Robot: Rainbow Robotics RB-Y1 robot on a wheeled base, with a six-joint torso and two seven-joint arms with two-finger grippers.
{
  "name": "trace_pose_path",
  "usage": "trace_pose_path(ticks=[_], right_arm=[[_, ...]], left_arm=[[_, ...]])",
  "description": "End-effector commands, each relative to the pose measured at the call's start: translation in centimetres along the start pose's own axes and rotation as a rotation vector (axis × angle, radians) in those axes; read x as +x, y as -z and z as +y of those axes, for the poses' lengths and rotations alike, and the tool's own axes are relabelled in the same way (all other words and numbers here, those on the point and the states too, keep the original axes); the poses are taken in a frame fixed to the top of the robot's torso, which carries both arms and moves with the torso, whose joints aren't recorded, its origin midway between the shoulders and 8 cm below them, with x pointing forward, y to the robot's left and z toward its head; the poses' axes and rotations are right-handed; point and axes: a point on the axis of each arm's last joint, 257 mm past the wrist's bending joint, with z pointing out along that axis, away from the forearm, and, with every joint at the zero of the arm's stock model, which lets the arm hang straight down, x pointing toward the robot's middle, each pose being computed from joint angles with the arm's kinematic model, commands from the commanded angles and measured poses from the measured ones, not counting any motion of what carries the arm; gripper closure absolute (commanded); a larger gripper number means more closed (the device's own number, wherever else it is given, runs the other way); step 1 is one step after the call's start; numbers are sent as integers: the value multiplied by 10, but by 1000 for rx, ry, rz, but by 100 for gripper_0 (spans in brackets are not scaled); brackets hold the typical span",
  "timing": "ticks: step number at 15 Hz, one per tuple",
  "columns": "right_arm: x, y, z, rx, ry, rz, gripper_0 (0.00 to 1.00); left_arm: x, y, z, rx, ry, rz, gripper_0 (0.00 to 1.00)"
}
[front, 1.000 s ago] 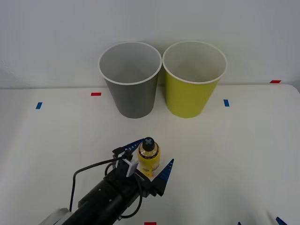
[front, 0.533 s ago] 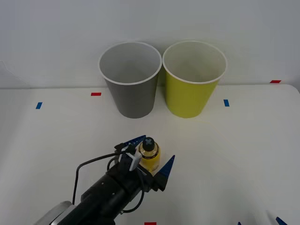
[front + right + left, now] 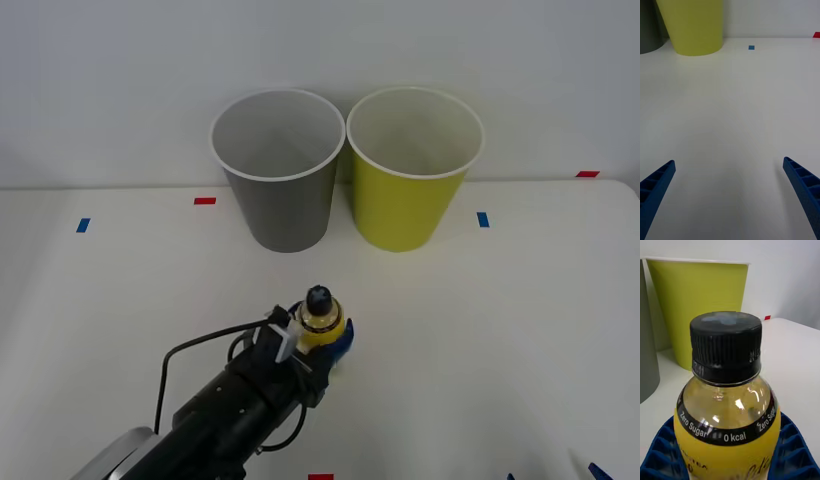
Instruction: Put cans in the gray bin and PET bottles in the light green bin.
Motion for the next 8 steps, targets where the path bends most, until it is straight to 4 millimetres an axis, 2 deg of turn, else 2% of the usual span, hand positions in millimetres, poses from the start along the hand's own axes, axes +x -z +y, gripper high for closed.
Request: trace_pose_path(ticks=[1, 4, 7, 8], right_arm=[[0, 0, 0, 0, 0, 0, 0], [0, 0, 0, 0, 0, 0, 0], [0, 0, 0, 0, 0, 0, 0], [0, 0, 0, 0, 0, 0, 0]], left_arm=[[7, -3, 7, -10, -31, 38, 93], [-1, -2, 10, -15, -47, 105, 93], [-29, 10, 13, -31, -64, 196, 94], [-44, 18, 12, -38, -68, 243, 94]])
